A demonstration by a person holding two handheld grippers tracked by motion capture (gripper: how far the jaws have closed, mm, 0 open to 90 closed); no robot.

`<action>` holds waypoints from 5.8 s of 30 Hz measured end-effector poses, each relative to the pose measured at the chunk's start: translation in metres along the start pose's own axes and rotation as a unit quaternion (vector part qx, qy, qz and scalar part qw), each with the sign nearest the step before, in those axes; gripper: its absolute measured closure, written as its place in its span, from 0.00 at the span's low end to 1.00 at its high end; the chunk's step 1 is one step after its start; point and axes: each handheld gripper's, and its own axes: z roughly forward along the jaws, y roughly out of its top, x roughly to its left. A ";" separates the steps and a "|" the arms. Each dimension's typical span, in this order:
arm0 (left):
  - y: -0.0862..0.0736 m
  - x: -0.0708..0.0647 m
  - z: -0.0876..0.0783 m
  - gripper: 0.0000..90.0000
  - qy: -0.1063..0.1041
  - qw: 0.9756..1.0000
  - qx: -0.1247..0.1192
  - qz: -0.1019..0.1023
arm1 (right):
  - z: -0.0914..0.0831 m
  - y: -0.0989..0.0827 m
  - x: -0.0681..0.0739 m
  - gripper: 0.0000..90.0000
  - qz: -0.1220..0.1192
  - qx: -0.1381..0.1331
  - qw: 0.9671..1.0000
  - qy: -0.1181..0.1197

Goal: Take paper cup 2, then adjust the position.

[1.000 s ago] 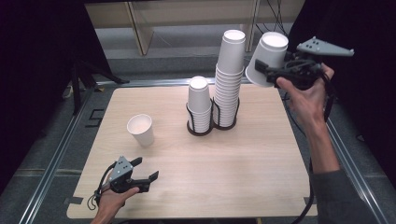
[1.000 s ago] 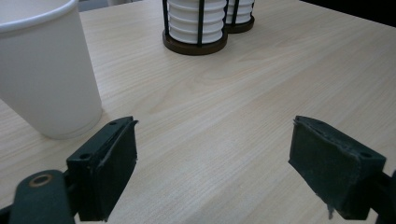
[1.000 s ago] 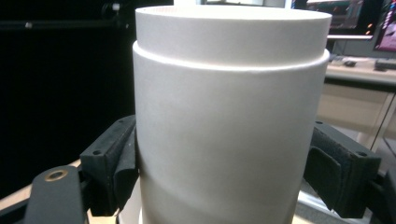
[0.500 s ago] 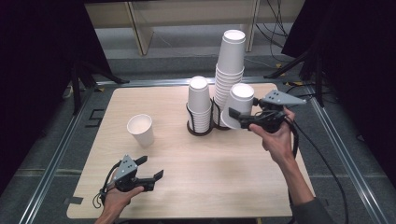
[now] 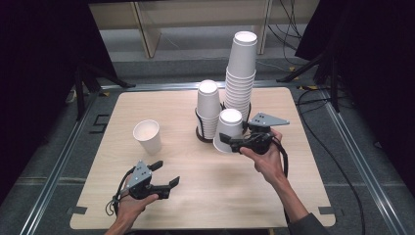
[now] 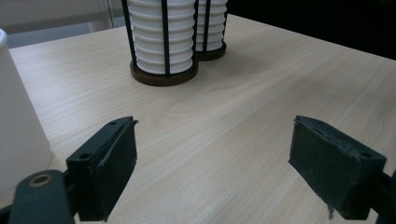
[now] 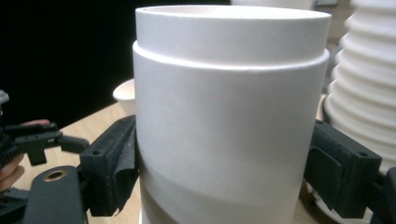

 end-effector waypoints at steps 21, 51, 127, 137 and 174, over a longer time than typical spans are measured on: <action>0.001 -0.003 -0.002 0.16 -0.016 1.000 0.001 -0.002 | 0.031 -0.024 0.037 0.21 -0.006 0.020 0.997 0.069; 0.005 -0.012 0.002 0.16 -0.068 0.997 -0.016 -0.022 | 0.057 -0.038 0.073 0.21 -0.020 0.022 0.992 0.119; 0.007 -0.037 0.007 0.09 -0.097 0.966 0.135 0.200 | 0.059 -0.027 0.103 0.23 -0.117 0.196 0.950 0.213; 0.007 -0.029 0.004 0.05 -0.104 0.979 0.055 0.164 | 0.049 -0.019 0.094 0.25 -0.105 0.169 0.955 0.219; 0.014 -0.017 -0.005 0.00 -0.132 0.988 -0.073 0.031 | 0.034 0.004 0.083 0.27 -0.037 0.088 0.966 0.238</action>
